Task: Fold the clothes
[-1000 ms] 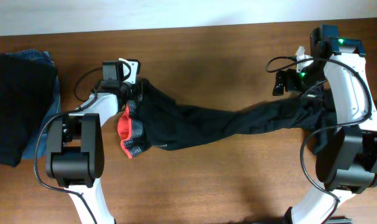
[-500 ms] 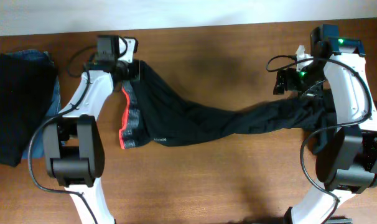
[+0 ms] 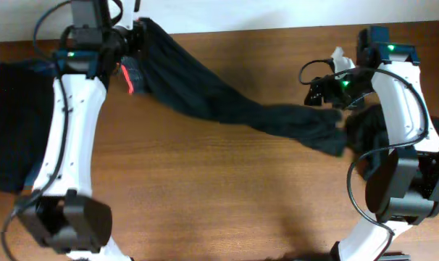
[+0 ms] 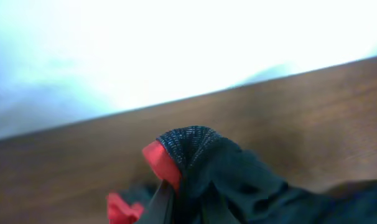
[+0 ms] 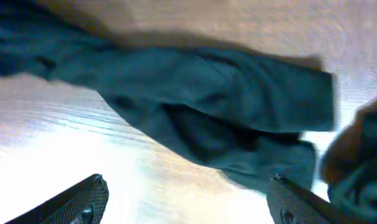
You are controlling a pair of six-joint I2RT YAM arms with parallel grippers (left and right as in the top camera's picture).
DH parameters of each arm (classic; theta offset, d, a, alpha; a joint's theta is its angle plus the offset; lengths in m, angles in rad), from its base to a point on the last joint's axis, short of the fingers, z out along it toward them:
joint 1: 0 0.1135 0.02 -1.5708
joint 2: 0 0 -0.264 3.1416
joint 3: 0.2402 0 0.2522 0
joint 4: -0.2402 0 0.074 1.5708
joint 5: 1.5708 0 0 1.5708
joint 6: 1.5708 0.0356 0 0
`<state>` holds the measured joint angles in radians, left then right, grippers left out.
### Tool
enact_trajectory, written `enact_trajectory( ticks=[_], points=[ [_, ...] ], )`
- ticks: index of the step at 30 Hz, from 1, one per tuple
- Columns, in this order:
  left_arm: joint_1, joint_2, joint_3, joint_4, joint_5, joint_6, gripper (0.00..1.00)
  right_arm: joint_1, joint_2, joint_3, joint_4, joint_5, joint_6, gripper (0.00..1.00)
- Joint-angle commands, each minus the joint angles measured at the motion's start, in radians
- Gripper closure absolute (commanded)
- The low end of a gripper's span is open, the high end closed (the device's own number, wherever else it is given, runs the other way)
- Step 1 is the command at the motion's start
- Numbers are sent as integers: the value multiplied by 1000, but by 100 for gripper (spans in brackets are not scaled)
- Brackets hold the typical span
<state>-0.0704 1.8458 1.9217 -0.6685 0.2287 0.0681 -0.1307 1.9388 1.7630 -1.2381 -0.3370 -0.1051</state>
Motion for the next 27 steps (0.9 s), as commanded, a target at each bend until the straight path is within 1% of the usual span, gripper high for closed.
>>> enact_trajectory(
  ticks=[1,7,11,14,19,27],
  points=[
    [0,-69,25,-6,11,16,100,37,3,-9,39,-26,-29,14],
    [-11,-90,25,-26,11,16,99,74,5,-9,135,-23,-8,15],
    [-19,-90,25,-32,11,17,99,85,24,-10,154,-1,42,21],
    [-21,-90,25,-34,11,17,100,85,64,-15,153,45,120,27],
    [-21,-90,25,-57,10,47,100,84,139,-48,161,135,272,27],
    [-21,-90,25,-71,10,65,99,84,192,-59,198,244,381,27]
  ],
)
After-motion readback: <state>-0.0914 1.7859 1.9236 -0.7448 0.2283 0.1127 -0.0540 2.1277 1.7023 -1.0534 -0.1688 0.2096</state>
